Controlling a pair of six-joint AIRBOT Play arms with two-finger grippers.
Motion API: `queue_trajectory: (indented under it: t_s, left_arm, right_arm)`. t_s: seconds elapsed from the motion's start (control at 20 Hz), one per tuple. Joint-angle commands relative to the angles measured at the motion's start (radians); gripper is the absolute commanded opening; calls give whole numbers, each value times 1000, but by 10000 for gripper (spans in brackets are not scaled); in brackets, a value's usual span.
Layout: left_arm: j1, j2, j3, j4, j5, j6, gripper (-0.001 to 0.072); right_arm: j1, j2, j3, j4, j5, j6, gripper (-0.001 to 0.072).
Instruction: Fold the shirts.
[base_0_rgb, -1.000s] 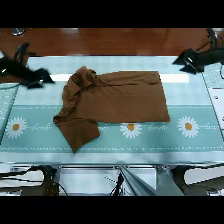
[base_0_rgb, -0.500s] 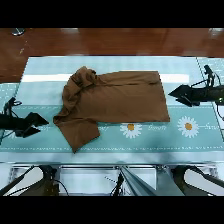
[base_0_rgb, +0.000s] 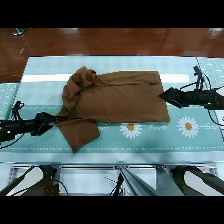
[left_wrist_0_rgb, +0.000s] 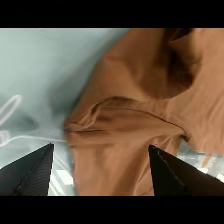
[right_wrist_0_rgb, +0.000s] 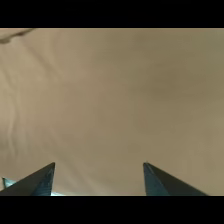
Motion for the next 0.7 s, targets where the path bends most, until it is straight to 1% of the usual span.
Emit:
queue_trajectory:
  t_s: [0.0, 0.2, 0.35, 0.4, 0.45, 0.5, 0.55, 0.6, 0.65]
  left_arm:
    - [-24, -33, -10, -59, 30, 77, 702]
    - [-42, -102, -10, -59, 35, 81, 701]
    - [-135, -147, -10, -76, 56, 121, 698]
    - [-165, -153, -7, -76, 58, 132, 675]
    - [-185, -154, -2, -74, 58, 138, 424]
    - [-190, -154, 3, -74, 55, 148, 55]
    - [-190, -154, 12, -74, 50, 147, 21]
    - [-188, -154, 22, -74, 41, 146, 21]
    - [-185, -154, 32, -75, 27, 146, 21]
  right_arm:
    - [47, 4, -4, 21, -30, 16, 629]
    - [48, 4, -4, 30, -29, 30, 630]
    - [48, 4, -4, 51, -29, 39, 630]
    - [48, 4, -4, 61, -24, 42, 630]
    - [44, 4, -4, 59, -21, 43, 630]
    - [29, 5, -4, 59, -8, 45, 630]
    - [-5, 5, -4, 59, 17, 47, 630]
    - [-49, 5, -4, 50, 42, 47, 630]
    - [-105, 5, -4, 9, 69, 46, 629]
